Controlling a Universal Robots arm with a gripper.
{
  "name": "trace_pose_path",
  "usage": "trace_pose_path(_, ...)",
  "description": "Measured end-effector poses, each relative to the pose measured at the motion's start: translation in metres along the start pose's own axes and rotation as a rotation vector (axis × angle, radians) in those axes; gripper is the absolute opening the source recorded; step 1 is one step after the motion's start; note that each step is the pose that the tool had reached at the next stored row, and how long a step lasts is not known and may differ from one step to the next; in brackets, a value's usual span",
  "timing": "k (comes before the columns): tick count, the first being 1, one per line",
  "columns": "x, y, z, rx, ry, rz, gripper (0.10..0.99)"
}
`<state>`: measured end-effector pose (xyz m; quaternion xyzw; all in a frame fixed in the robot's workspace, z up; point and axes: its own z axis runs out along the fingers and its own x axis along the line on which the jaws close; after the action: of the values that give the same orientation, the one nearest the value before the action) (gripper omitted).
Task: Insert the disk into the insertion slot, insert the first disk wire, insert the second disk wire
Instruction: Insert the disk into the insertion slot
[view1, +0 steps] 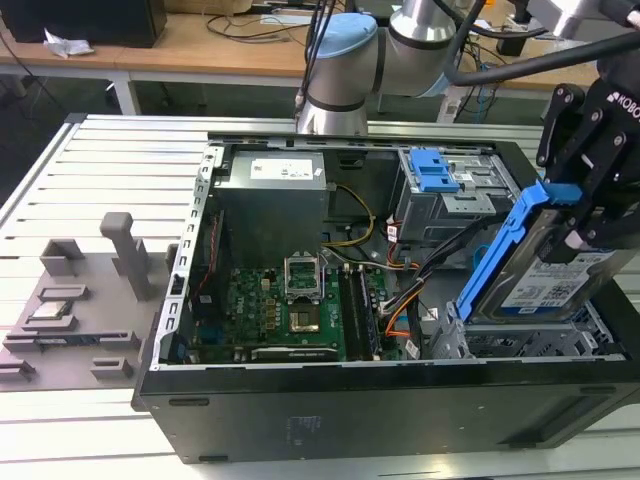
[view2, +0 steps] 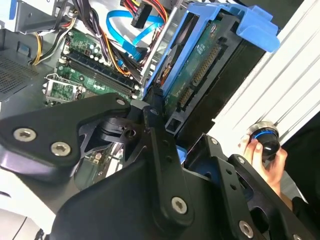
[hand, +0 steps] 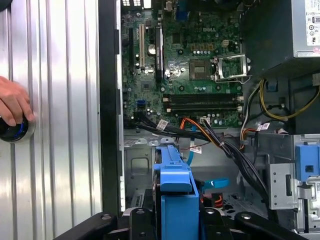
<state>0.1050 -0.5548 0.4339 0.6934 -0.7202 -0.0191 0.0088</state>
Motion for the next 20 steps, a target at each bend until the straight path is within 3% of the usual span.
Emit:
trace_pose_path(11, 0.0003, -0.0008, 0.021, 0.0, -0.0001, 0.0, 0.365)
trace_pose_path(20, 0.0004, -0.0012, 0.0305, 0.0, -0.0001, 0.0, 0.365)
